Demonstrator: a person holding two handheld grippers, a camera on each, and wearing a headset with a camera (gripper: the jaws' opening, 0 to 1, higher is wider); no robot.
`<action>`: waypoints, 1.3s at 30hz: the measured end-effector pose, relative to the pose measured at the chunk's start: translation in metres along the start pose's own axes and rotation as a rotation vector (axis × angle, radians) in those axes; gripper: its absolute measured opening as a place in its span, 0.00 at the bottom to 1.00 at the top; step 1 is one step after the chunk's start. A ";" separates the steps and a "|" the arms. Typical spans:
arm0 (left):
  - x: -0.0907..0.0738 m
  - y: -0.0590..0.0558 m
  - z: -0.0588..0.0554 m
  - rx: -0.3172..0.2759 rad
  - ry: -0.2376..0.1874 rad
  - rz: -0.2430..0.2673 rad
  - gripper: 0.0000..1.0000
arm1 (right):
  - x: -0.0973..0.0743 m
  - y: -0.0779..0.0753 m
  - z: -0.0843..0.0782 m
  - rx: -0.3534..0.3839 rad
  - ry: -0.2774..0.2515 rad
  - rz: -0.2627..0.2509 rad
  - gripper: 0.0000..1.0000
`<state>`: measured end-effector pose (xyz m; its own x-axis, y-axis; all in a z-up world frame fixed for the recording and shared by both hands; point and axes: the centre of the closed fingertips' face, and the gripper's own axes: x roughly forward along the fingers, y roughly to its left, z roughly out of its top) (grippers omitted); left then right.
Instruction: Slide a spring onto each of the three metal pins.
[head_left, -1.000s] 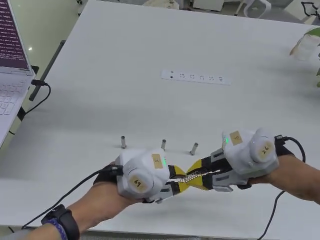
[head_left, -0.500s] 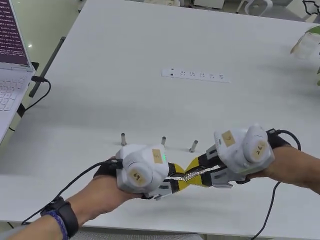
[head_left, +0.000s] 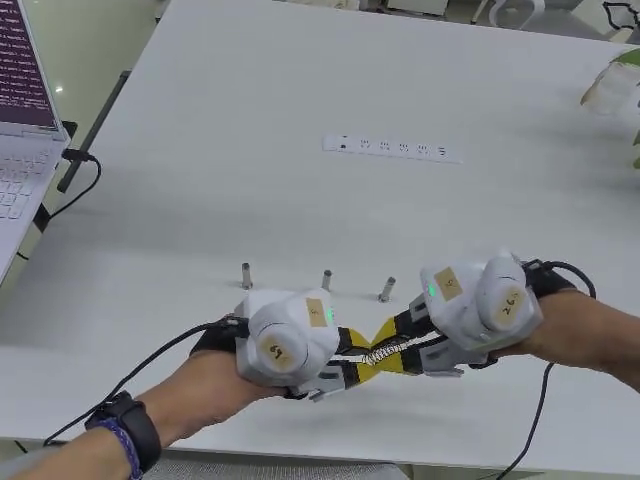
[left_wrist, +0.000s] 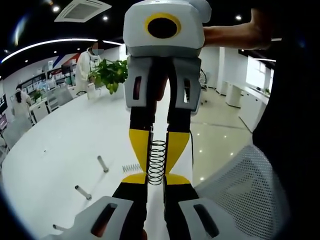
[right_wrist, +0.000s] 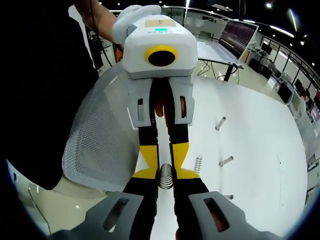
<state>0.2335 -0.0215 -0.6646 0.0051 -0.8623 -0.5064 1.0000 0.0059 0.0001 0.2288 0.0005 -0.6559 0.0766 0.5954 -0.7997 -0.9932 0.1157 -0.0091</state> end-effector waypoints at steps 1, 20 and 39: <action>0.000 0.000 -0.001 -0.005 0.002 -0.002 0.07 | 0.000 0.000 0.000 0.002 0.001 0.000 0.08; -0.028 0.019 -0.029 -0.113 0.008 0.104 0.17 | 0.004 -0.011 -0.013 0.037 0.033 -0.023 0.08; -0.081 0.055 -0.061 -0.231 0.003 0.284 0.28 | 0.018 -0.031 -0.018 0.074 0.070 -0.031 0.08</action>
<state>0.2877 0.0802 -0.6763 0.2819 -0.8084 -0.5168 0.9318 0.3591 -0.0535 0.2598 -0.0068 -0.6813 0.0981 0.5343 -0.8396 -0.9811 0.1931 0.0083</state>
